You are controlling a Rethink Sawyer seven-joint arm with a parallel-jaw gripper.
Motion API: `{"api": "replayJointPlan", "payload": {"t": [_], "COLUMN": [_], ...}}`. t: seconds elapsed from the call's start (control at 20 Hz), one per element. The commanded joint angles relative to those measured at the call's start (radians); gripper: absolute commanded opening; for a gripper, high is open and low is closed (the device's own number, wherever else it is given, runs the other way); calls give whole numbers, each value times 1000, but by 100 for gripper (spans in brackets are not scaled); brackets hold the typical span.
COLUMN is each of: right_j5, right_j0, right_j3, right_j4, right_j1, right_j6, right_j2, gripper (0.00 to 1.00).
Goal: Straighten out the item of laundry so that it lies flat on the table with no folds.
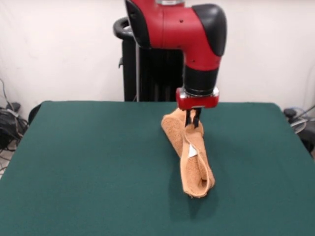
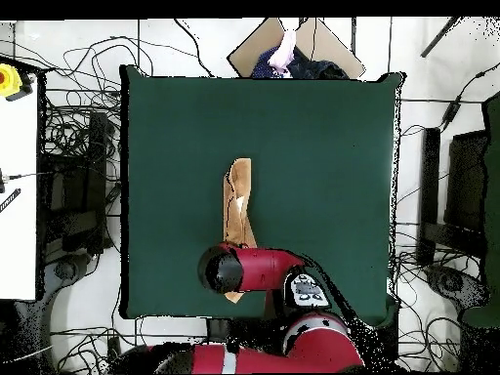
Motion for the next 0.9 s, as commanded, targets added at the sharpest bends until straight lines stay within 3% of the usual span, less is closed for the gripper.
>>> {"api": "replayJointPlan", "payload": {"t": [0.05, 0.45, 0.7, 0.9], "right_j5": [-53, 15, 152, 272], "right_j0": [-29, 45, 124, 192], "right_j3": [-15, 7, 76, 74], "right_j4": [12, 94, 189, 241], "right_j1": [126, 44, -110, -210], "right_j6": [190, 228, 274, 281], "right_j2": [-50, -33, -15, -52], "gripper": [0, 0, 0, 0]}}
